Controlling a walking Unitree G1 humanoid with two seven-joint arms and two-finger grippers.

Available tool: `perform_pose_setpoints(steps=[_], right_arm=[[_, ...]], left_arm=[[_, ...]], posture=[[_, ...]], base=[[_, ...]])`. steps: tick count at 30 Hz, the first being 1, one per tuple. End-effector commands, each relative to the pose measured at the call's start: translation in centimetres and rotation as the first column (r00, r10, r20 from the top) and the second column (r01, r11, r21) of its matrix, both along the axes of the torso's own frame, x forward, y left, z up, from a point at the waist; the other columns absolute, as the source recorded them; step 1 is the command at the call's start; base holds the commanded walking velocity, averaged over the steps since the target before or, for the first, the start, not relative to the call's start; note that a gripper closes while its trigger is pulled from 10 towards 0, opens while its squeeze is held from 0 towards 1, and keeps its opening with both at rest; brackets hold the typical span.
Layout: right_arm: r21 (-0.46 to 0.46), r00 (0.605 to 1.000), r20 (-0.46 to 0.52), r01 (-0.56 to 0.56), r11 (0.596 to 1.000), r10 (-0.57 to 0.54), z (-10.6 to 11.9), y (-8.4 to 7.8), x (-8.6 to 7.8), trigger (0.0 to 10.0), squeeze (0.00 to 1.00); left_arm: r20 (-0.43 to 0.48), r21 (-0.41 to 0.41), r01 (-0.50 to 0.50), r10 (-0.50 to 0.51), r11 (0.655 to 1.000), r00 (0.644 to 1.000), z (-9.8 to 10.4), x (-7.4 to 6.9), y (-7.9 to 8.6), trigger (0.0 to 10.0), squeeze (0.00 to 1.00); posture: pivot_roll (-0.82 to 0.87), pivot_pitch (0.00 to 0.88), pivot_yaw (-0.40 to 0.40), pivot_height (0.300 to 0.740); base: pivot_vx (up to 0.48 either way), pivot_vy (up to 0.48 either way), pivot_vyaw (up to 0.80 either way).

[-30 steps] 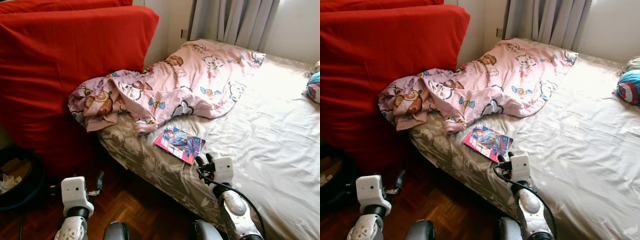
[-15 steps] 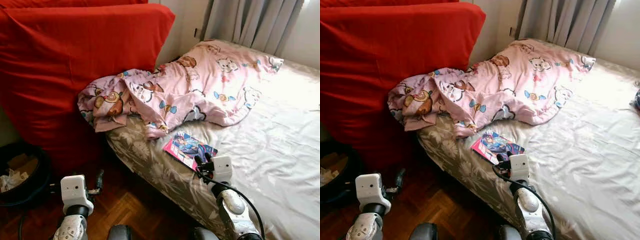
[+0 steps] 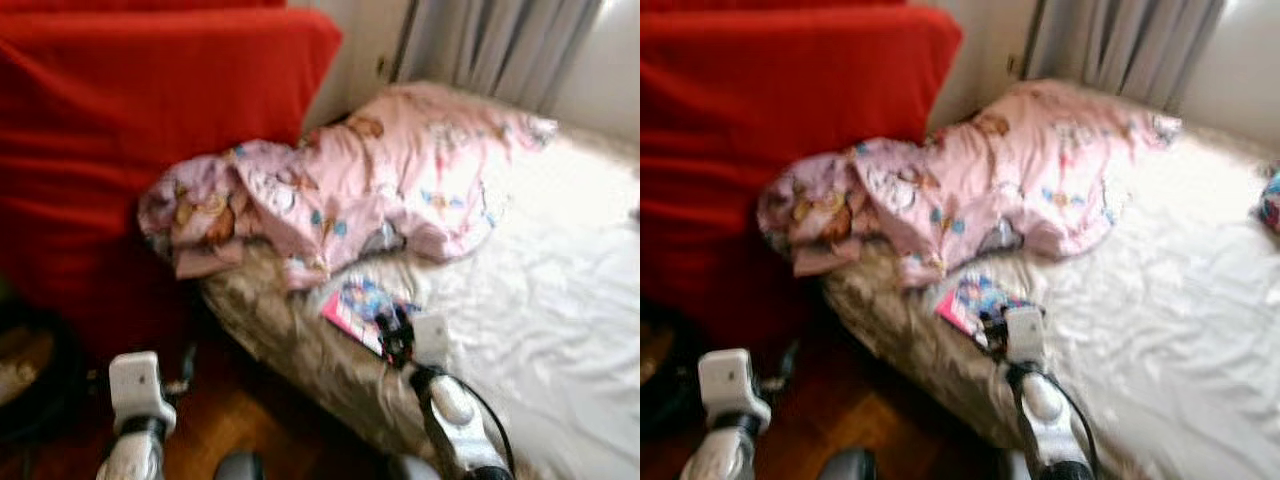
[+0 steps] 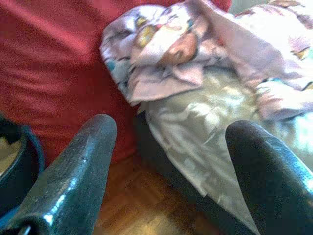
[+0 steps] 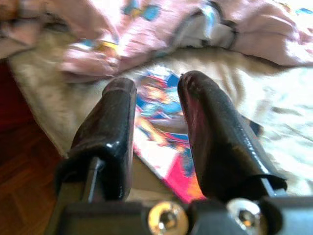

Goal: Clean up the room

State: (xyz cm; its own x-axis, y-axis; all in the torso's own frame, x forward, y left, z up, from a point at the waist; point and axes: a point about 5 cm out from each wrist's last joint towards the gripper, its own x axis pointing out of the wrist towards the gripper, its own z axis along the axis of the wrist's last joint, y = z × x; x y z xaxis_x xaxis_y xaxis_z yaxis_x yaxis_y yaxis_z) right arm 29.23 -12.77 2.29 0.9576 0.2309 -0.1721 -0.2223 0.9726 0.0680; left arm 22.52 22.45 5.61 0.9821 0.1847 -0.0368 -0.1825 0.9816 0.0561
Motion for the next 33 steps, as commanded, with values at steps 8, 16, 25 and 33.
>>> perform_pose_setpoints(steps=[8, 16, 25, 33], right_arm=[[0.007, 0.998, -0.048, 0.046, 0.999, -0.046, -0.7, -1.1, -0.2, 10.0, 0.0], [0.117, 0.979, -0.159, 0.145, 0.983, -0.126, -1.3, -1.0, 0.2, 10.0, 0.0], [0.183, 0.929, -0.306, 0.271, 0.945, -0.207, -1.6, -1.1, 1.3, 10.0, 1.0], [0.224, 0.928, -0.303, 0.29, 0.93, -0.217, -0.4, -1.0, 2.7, 10.0, 1.0]], left_arm=[[-0.003, -0.018, 0.02, -0.02, 1.0, 1.0, 0.2, -0.5, -0.9, 10.0, 0.0], [-0.002, -0.014, 0.027, -0.027, 1.0, 1.0, 0.6, -1.6, -0.9, 10.0, 0.0], [0.011, -0.004, 0.034, -0.034, 0.999, 0.999, 1.8, -1.8, -1.0, 10.0, 0.0], [0.023, 0.002, 0.029, -0.029, 1.0, 0.999, 2.7, -2.3, -1.0, 10.0, 0.0]], posture=[[0.07, 0.133, -0.051, 0.613], [0.1, 0.183, -0.043, 0.613], [0.15, 0.233, -0.048, 0.613], [0.18, 0.293, -0.056, 0.613]], base=[[0.316, 0.0, 0.0], [0.0, 0.0, 0.0], [0.0, 0.0, 0.0], [0.0, 0.0, 0.0]])
